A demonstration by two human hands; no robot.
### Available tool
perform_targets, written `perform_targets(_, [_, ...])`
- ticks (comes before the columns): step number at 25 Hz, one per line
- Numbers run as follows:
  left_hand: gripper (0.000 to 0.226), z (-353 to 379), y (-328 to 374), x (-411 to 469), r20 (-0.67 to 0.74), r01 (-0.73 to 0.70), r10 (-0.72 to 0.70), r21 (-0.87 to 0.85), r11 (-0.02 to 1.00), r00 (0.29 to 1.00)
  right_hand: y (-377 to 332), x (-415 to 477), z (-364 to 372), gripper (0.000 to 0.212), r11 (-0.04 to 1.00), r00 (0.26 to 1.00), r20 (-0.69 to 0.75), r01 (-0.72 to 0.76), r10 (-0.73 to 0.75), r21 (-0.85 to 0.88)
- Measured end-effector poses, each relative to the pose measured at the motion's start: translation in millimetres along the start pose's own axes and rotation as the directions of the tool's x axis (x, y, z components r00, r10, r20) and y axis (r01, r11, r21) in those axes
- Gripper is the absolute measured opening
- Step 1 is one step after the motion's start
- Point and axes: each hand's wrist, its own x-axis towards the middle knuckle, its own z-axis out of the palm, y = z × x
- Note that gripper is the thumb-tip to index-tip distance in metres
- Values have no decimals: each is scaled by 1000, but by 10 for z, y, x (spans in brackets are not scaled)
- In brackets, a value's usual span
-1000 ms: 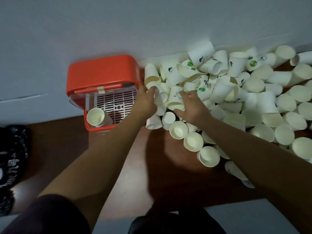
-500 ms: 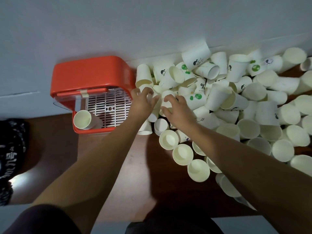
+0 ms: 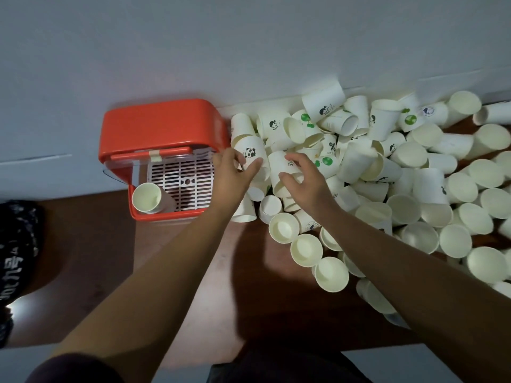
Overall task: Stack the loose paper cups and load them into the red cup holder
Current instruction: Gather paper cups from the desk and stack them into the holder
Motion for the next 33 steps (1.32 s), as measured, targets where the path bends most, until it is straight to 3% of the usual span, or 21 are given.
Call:
perform_targets(7, [86,-378,-58,-476,214,130,-77,-247,960,974,-268,-383,43,41,999,998,-46,-31,30,-20])
perform_targets(9, [77,-536,-178,-602,247,157,-88,-276,948,965,-334,-504,147,39,999,1000,-10,-26,26,-35])
perform_targets(12, [40,-860,-306,-732,146,214,-178,-283,935,973,-430,-653,450,46,998,998,67,17,-13,-56])
perform_targets(16, [41,-1368,-578,-724,58,197,-189,-321,926,980,-642,-763,892,52,996,984,176,-7,23,-88])
perform_targets(18, [47,-1658,-822,-688,35,195,-194,-312,930,980,-738,-737,1083,66,994,975,212,-37,59,-106])
perform_targets(21, [47,-2047,-1115,-624,-85,166,-193,-254,953,978,-841,-656,1331,88,990,968,234,-62,90,-124])
perform_targets(23, [46,-2210,-1263,-520,-147,119,-147,-182,976,978,-890,-607,1442,83,984,966,246,-36,80,-177])
perform_targets(25, [62,-2299,-1369,-411,-173,106,-129,-133,985,977,-940,-548,1541,71,977,968,245,-8,60,-211])
perform_targets(28, [71,-2252,-1456,-260,-171,98,-109,-72,993,979,-976,-447,1676,64,981,981,193,37,0,-189])
perform_targets(33, [83,-2055,-1583,-69,-52,35,-25,194,980,998,-991,-323,1798,65,986,995,90,65,-52,-151])
